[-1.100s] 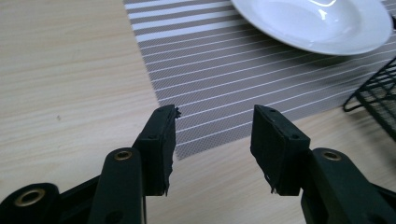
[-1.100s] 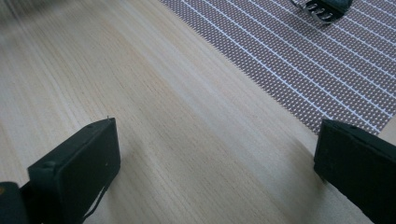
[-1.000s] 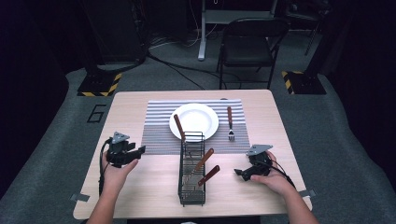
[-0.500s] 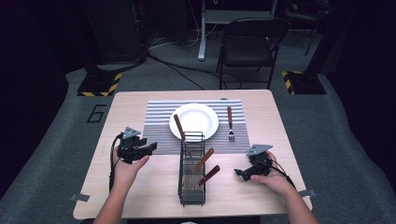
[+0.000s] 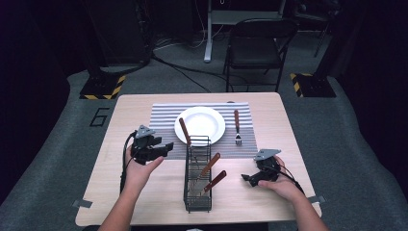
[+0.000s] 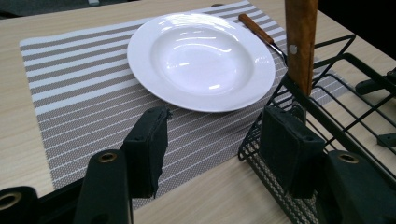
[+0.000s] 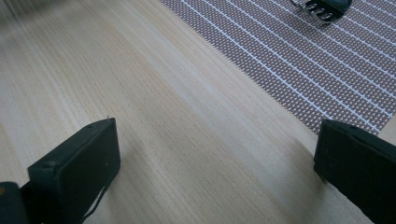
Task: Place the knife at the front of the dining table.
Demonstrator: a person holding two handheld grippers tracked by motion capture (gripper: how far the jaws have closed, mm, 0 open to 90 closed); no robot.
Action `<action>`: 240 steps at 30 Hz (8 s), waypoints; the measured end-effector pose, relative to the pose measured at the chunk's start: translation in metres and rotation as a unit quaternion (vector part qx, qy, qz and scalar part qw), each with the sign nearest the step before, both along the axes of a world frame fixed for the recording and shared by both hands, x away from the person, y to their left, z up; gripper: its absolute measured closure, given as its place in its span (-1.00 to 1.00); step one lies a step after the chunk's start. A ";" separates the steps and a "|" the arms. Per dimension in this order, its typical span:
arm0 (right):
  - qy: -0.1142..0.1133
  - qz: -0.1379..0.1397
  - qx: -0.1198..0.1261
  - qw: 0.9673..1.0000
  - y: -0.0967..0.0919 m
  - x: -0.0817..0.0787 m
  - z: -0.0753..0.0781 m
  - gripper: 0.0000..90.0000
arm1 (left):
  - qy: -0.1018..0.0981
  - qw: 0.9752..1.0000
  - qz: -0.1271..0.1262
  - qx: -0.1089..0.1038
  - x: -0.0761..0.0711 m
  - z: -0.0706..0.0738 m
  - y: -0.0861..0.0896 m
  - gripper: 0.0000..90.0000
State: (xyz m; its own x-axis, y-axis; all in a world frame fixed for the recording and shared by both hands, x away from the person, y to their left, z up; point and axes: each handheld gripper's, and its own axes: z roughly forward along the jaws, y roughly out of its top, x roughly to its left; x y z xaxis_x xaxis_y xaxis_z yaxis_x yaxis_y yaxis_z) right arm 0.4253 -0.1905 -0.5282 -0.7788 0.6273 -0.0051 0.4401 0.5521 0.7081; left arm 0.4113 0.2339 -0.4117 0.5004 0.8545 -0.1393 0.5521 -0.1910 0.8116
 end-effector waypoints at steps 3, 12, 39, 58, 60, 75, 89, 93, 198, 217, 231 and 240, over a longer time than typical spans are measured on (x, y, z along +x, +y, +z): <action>0.000 0.000 0.000 1.000 0.000 0.000 0.000 -1.00 | -0.006 1.000 -0.008 0.007 0.000 0.002 -0.005 -0.06; 0.000 0.000 0.000 1.000 0.000 0.000 0.000 -1.00 | -0.015 1.000 -0.020 0.001 0.001 0.007 -0.018 -0.05; 0.000 0.000 0.000 1.000 0.000 0.000 0.000 -1.00 | -0.017 0.999 -0.046 -0.014 0.014 0.004 -0.051 0.20; 0.000 0.000 0.000 1.000 0.000 0.000 0.000 -1.00 | -0.036 0.998 -0.050 -0.007 0.015 -0.002 -0.060 0.51; 0.000 0.000 0.000 1.000 0.000 0.000 0.000 -1.00 | -0.038 0.998 -0.050 -0.007 0.013 -0.001 -0.060 0.52; 0.001 -0.003 0.002 1.000 0.000 0.000 0.000 -1.00 | -0.056 0.995 -0.074 -0.020 -0.002 0.002 -0.067 0.62; 0.001 -0.003 0.002 1.000 0.000 0.000 0.000 -1.00 | -0.043 0.994 -0.091 -0.039 -0.003 -0.005 -0.073 0.68; 0.001 -0.003 0.002 1.000 0.000 0.000 0.000 -1.00 | -0.041 0.993 -0.095 -0.049 -0.004 -0.006 -0.074 0.69; 0.002 -0.003 0.002 1.000 0.000 0.000 0.000 -1.00 | -0.088 0.996 0.010 -0.034 0.019 0.069 0.005 0.71; 0.001 -0.003 0.003 1.000 0.000 0.000 0.000 -1.00 | -0.067 0.996 0.049 -0.017 0.034 0.030 0.025 0.71; 0.001 -0.003 0.003 1.000 0.000 0.000 0.000 -1.00 | -0.039 0.996 0.075 -0.002 0.046 0.006 0.032 0.71; 0.001 -0.004 0.003 1.000 0.001 0.000 0.000 -1.00 | -0.020 0.996 0.086 0.005 0.054 -0.009 0.035 0.71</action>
